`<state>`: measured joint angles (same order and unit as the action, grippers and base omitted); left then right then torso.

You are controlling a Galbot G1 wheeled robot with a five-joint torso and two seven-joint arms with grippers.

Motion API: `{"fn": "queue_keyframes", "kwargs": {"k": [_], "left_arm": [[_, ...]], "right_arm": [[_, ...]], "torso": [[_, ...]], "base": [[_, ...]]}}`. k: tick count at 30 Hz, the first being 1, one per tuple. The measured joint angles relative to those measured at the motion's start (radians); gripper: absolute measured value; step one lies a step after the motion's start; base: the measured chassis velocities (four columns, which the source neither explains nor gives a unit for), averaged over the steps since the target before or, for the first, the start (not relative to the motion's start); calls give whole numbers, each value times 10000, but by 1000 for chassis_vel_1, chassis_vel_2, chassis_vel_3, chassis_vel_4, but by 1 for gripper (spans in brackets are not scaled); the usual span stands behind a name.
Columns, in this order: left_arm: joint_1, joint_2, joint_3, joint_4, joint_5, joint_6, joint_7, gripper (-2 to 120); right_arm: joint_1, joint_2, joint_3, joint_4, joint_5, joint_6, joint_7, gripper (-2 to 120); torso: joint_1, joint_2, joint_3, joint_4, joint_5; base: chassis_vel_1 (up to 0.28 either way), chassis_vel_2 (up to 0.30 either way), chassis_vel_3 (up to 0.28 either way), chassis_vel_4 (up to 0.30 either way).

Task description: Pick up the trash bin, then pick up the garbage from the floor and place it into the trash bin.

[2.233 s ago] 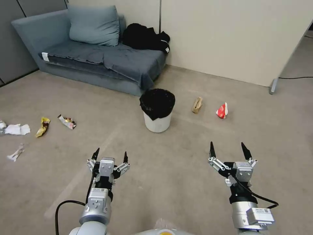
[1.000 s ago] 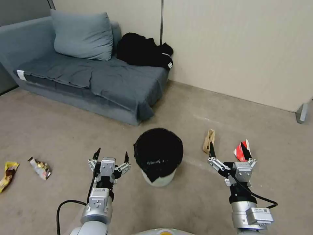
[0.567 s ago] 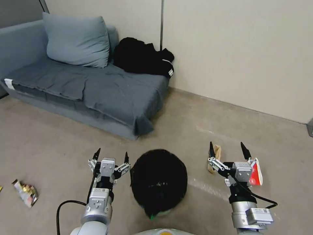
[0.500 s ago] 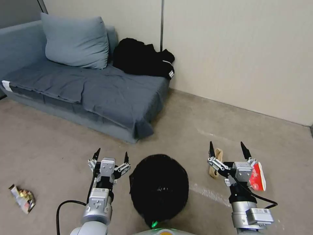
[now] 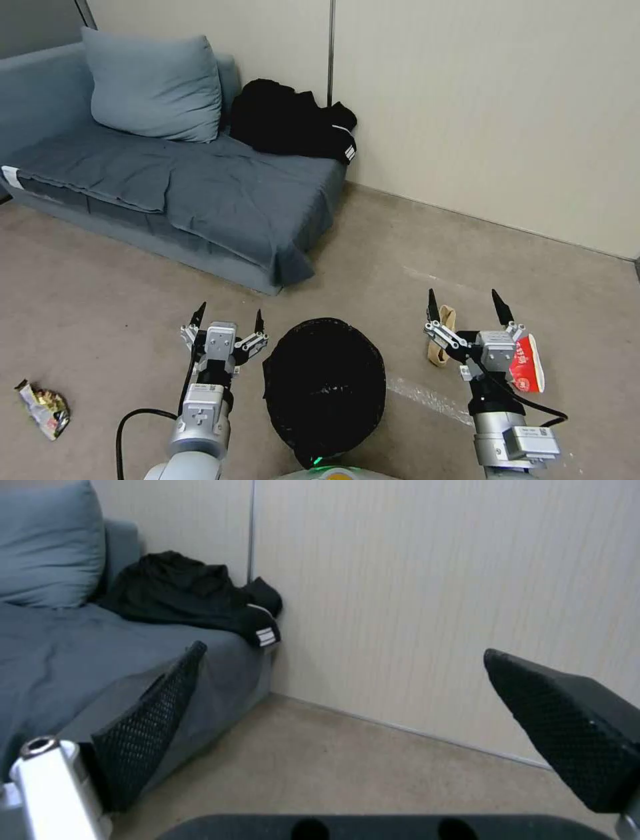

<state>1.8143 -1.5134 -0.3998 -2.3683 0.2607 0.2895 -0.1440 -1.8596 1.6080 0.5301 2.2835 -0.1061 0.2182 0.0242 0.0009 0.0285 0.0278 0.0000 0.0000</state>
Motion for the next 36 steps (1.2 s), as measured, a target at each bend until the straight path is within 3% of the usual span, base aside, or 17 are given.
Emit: {"fn": "queue_keyframes", "kwargs": {"k": [16,21,24,25,27,29,30,36], "left_arm": [[-60,44,86,-48,-250,218,-17,100],[-200,219,171,-355,-973,1065,-14,100],[-343,417,172,-634,-1782,2360,-15,100],[-343,417,172,-634,-1782,2360,-15,100],[-408,539,124,-854,-2436,3299,55,100],[-421,566,111,-925,-2636,3575,140,100],[-443,611,63,-1030,-2883,4046,351,100],[-312,692,46,-1070,-3102,4555,832,100]], "right_arm": [[11,0,1,6,24,23,-12,100],[35,0,53,-18,61,155,-12,100],[37,0,81,-63,21,229,-26,100],[37,0,81,-63,21,229,-26,100],[16,0,83,-90,-56,289,-40,100],[9,0,84,-102,-85,313,-44,100],[3,0,88,-115,-122,334,-46,100],[-7,0,72,-153,-257,346,-46,100]], "torso": [[-1,1,0,0,0],[0,1,0,0,0],[0,0,0,0,0],[0,0,0,0,0],[0,1,0,0,0],[0,1,0,0,0],[0,1,0,0,0],[0,3,0,0,0]], "base": [[0,0,0,0],[0,0,0,0],[0,0,0,0],[0,0,0,0],[0,0,0,0],[0,0,0,0],[0,0,0,0],[0,0,0,0]]}}
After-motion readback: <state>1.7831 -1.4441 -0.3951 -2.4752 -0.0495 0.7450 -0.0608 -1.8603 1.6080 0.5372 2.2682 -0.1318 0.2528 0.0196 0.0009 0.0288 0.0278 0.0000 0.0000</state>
